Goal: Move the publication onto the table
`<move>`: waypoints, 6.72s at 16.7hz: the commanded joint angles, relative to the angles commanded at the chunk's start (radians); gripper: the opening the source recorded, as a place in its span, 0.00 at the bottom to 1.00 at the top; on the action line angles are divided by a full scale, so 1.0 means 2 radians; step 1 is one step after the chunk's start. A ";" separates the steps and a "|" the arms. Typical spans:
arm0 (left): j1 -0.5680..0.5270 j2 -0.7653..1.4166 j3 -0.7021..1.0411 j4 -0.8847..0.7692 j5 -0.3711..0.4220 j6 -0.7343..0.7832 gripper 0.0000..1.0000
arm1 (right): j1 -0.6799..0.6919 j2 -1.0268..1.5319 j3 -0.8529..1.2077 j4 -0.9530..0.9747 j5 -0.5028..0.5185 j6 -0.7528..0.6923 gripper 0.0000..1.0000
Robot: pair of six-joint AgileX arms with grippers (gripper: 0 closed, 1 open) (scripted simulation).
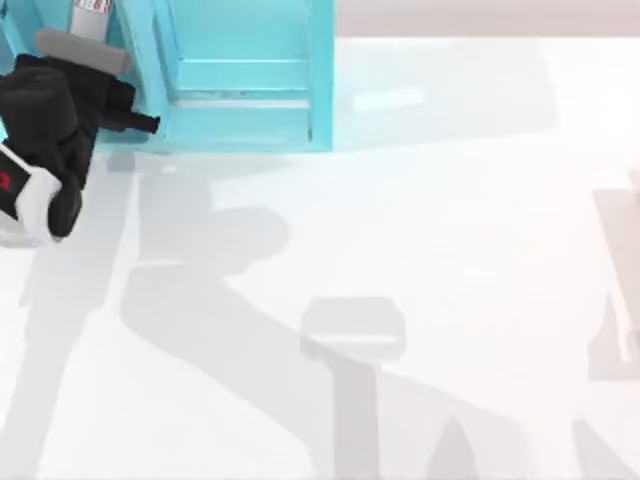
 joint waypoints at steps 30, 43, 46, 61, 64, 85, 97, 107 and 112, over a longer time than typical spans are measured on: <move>-0.012 -0.507 -0.198 -0.299 -0.025 0.000 0.00 | 0.000 0.000 0.000 0.000 0.000 0.000 1.00; -0.021 -0.599 -0.239 -0.370 -0.031 -0.011 0.00 | 0.000 0.000 0.000 0.000 0.000 0.000 1.00; -0.047 -0.588 -0.225 -0.380 -0.043 -0.066 0.00 | 0.000 0.000 0.000 0.000 0.000 0.000 1.00; -0.315 -0.373 -0.078 -0.556 -0.269 -0.771 0.00 | 0.000 0.000 0.000 0.000 0.000 0.000 1.00; -0.377 -0.314 -0.041 -0.601 -0.336 -0.943 0.00 | 0.000 0.000 0.000 0.000 0.000 0.000 1.00; -0.567 -0.112 0.094 -0.736 -0.593 -1.522 0.00 | 0.000 0.000 0.000 0.000 0.000 0.000 1.00; -0.573 -0.100 0.094 -0.746 -0.596 -1.544 0.00 | 0.000 0.000 0.000 0.000 0.000 0.000 1.00; -0.573 -0.081 0.080 -0.710 -0.595 -1.542 0.15 | 0.000 0.000 0.000 0.000 0.000 0.000 1.00; -0.573 -0.081 0.080 -0.710 -0.595 -1.542 0.53 | 0.000 0.000 0.000 0.000 0.000 0.000 1.00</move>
